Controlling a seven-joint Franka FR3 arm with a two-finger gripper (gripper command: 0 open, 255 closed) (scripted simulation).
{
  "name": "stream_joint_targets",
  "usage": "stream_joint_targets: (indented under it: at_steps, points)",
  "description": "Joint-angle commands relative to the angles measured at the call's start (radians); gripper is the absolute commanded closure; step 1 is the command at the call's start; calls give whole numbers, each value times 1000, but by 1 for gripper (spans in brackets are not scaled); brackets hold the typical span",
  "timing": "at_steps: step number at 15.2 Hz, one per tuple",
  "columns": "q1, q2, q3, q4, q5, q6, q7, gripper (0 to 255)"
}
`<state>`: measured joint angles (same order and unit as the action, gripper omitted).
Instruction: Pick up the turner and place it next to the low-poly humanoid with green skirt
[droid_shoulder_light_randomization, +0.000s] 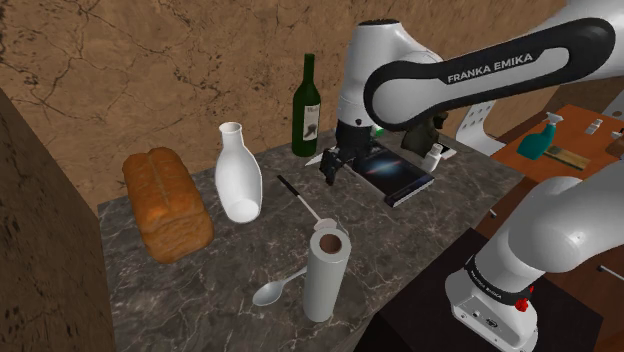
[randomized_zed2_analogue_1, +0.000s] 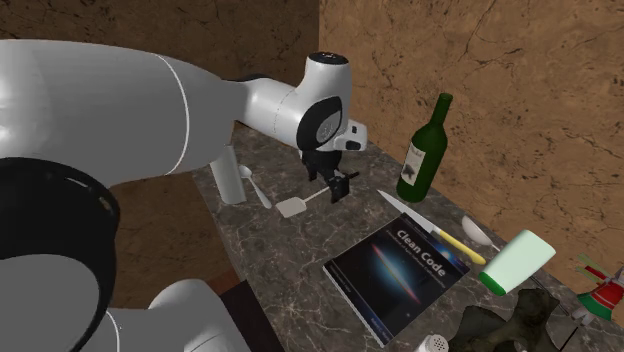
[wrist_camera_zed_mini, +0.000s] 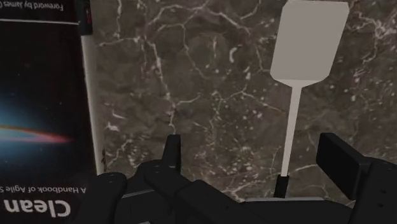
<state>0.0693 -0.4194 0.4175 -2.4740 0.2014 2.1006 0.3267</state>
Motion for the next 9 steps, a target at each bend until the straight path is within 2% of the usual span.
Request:
stream_joint_targets:
  at_steps: [1,6,9]
  points:
    - [-11,81,47,36,-24,59,65,0]
    - [-42,286,147,128,-152,184,252,0]
    - [-44,334,158,132,-190,224,290,0]
